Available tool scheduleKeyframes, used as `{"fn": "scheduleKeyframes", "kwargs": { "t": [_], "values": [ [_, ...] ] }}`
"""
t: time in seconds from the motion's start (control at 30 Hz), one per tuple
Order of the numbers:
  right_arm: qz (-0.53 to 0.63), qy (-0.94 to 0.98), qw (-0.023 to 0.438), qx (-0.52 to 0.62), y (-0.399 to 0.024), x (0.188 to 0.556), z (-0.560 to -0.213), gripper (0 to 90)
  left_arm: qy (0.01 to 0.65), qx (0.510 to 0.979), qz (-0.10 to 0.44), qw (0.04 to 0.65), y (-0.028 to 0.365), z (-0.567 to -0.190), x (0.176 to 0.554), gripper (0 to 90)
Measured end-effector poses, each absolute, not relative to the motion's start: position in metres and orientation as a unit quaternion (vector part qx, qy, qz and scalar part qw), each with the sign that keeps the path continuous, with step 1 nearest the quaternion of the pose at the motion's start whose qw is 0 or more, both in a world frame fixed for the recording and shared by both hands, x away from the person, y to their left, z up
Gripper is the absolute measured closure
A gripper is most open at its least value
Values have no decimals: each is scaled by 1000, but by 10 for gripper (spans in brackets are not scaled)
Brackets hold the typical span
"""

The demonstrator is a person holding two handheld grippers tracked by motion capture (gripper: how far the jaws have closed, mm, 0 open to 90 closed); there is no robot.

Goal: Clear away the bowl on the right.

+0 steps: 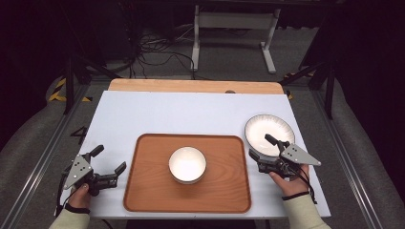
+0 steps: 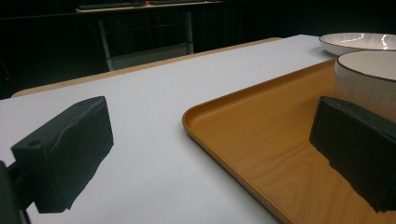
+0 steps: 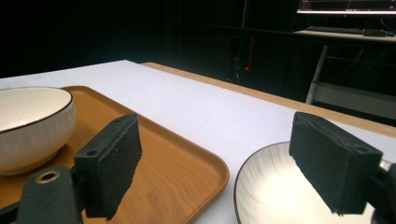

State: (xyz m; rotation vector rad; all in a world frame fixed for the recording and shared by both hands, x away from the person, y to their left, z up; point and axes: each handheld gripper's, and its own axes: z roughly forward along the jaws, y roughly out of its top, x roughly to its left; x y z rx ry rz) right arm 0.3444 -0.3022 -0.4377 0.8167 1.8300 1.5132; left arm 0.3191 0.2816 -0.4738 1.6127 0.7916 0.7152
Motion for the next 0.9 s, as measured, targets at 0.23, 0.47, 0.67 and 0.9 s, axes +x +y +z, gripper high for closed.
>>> {"fn": "scheduleKeyframes", "kwargs": {
  "t": [0.23, 0.47, 0.67, 0.9],
  "values": [
    [574, 691, 302, 319, -306, 342, -446, 177, 337, 687, 305, 567, 281, -474, 319, 3],
    [574, 690, 297, 327, -308, 340, -454, 172, 337, 686, 305, 567, 281, -474, 319, 3],
    [576, 686, 295, 333, -311, 339, -457, 152, 337, 687, 305, 568, 281, -474, 319, 3],
    [606, 686, 262, 307, -317, 340, -459, 39, 337, 686, 306, 568, 281, -474, 319, 3]
  ]
}}
